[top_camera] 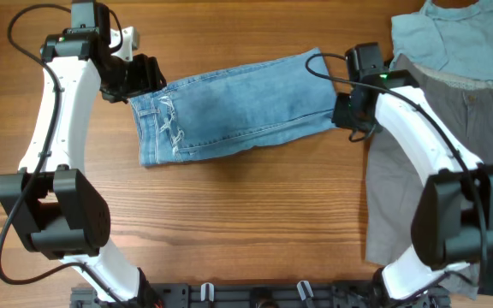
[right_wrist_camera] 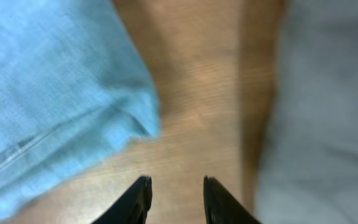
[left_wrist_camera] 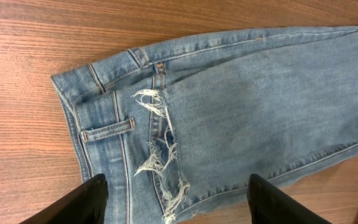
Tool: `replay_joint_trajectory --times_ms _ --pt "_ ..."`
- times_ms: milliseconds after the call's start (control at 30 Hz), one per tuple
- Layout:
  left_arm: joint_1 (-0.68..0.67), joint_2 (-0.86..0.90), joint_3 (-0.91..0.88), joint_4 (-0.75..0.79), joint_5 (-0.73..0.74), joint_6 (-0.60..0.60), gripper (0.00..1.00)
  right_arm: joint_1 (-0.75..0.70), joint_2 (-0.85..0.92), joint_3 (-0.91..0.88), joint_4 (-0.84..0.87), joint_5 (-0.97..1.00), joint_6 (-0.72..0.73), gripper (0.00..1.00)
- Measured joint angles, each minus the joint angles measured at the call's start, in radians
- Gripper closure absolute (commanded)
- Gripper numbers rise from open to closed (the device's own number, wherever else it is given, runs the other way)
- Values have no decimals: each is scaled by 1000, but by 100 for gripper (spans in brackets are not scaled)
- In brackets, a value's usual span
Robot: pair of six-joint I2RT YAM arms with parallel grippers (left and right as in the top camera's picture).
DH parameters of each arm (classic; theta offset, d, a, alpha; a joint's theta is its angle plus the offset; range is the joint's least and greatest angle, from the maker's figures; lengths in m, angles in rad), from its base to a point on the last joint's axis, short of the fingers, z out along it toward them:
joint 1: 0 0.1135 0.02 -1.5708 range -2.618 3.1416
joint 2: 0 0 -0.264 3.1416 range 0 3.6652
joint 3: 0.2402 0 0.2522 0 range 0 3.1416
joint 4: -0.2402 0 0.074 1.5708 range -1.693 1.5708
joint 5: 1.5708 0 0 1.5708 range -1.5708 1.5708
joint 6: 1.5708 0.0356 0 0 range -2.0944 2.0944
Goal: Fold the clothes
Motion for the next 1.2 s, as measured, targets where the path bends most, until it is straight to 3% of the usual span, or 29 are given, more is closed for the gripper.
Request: replay_joint_trajectory --times_ms 167,300,500,633,700,733,767,800,967,1033,1167,1200 --pt "0 0 0 0 0 0 28 -1 -3 -16 72 -53 -46 53" --pt "0 0 0 0 0 0 27 -1 19 -43 163 -74 -129 54" --pt "0 0 0 0 0 0 27 -6 80 -57 217 -94 -270 65" --pt "0 0 0 0 0 0 27 -12 115 -57 232 -158 -372 65" --pt "0 0 0 -1 0 0 27 -12 137 -57 238 -174 -397 60" --pt "0 0 0 -2 0 0 27 -12 152 -57 243 -177 -403 66" --pt "0 0 0 -3 0 0 27 -12 165 -57 247 -177 -401 88" --pt "0 0 0 -3 0 0 27 -12 181 -56 251 -167 -389 96" --pt "0 0 0 -22 1 0 28 -14 183 -51 232 -133 -347 96" --pt "0 0 0 -26 3 0 33 -14 180 -49 207 -133 -348 95" --pt "-3 0 -5 -36 30 4 70 -21 142 -54 165 -137 -355 90" --pt "-8 0 -12 -34 34 0 75 -24 135 -54 165 -138 -354 89"
